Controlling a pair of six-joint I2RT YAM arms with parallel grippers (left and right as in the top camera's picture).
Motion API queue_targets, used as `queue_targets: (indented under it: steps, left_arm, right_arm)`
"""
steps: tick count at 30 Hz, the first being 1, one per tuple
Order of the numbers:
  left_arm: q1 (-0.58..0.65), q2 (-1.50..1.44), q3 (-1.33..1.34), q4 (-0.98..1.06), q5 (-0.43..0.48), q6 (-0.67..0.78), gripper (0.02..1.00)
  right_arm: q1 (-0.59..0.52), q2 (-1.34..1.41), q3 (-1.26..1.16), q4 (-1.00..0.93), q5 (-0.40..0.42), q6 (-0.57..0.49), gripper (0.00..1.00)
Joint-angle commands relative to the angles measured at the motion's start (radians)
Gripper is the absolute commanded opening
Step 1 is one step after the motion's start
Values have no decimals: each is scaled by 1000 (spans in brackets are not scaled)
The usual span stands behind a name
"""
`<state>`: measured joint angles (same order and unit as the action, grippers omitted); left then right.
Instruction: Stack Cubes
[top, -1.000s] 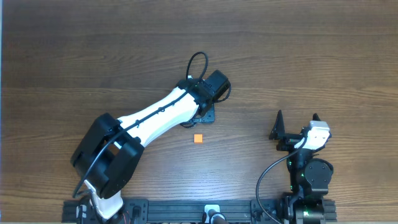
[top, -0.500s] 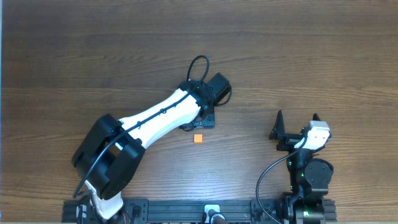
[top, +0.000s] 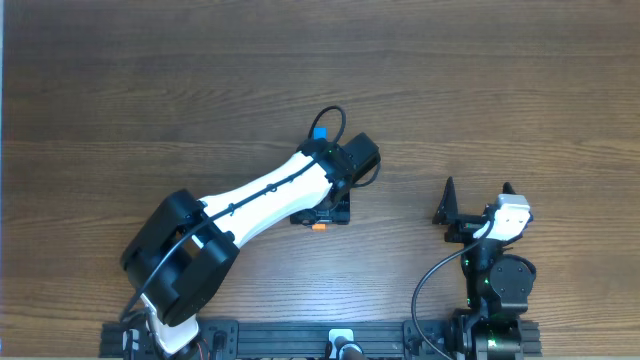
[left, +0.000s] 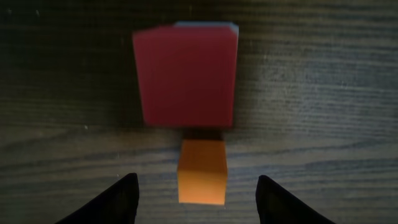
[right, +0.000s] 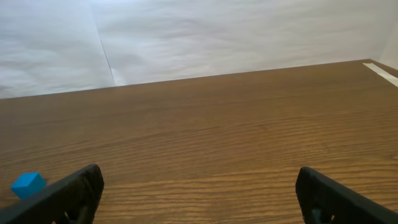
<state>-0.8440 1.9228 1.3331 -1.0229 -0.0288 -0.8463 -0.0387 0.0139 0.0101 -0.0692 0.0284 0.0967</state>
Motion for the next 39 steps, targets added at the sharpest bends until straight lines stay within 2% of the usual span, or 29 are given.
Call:
queue_targets:
  steps: [1, 9, 29, 39]
  left_arm:
    - [-18, 13, 7, -6, 29, -28, 621]
    - [-20, 13, -53, 66, 48, -34, 608]
    - [-11, 17, -80, 80, 36, -34, 595]
    - [-8, 22, -93, 96, 35, -33, 489]
  right_arm:
    - [-6, -8, -5, -2, 10, -8, 993]
    - [-6, -8, -5, -2, 10, -8, 993]
    - [-6, -8, -5, -2, 10, -8, 991]
    - [-6, -8, -5, -2, 10, -8, 993]
